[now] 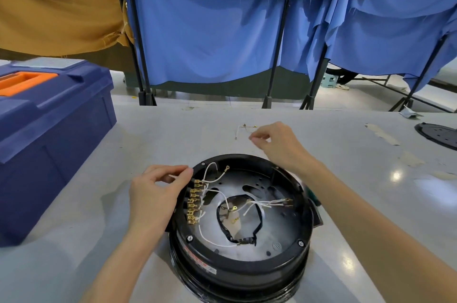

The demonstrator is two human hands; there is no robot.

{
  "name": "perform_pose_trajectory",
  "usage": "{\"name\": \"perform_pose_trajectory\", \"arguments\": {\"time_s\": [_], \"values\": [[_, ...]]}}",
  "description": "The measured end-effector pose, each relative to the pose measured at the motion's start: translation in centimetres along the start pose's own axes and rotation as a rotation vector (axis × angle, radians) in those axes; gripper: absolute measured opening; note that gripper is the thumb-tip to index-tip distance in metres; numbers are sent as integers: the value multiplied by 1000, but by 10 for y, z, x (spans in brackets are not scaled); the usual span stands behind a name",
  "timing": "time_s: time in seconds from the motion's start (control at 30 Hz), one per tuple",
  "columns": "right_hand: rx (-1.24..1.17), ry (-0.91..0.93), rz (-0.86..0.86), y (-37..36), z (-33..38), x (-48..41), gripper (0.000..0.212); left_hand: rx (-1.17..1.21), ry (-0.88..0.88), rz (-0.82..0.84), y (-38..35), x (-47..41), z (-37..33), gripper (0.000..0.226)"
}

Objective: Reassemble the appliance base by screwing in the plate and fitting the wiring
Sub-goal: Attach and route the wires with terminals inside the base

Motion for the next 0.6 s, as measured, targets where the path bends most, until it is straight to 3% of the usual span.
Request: {"name": "perform_pose_trajectory", "arguments": {"time_s": [0.23, 0.43, 0.6], "values": [[-5, -97, 223, -45, -67, -31, 30, 8, 113, 127, -25, -29, 7, 13], [221, -54, 312, -86, -83, -75, 40, 38, 181, 236, -38, -54, 17, 10], [278, -89, 341, -109, -96, -103, 45, 23, 225, 177, -36, -75, 45, 13]]}}
Point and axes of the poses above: each hand's wrist, its own x-axis away from the middle knuckle, its own y-axis out of the back of the hand, z = x × y, the point moved 10 cm from there along -x, towards the middle knuckle, and after that the axes turned 6 degrees about x, right-handed, at the moved point
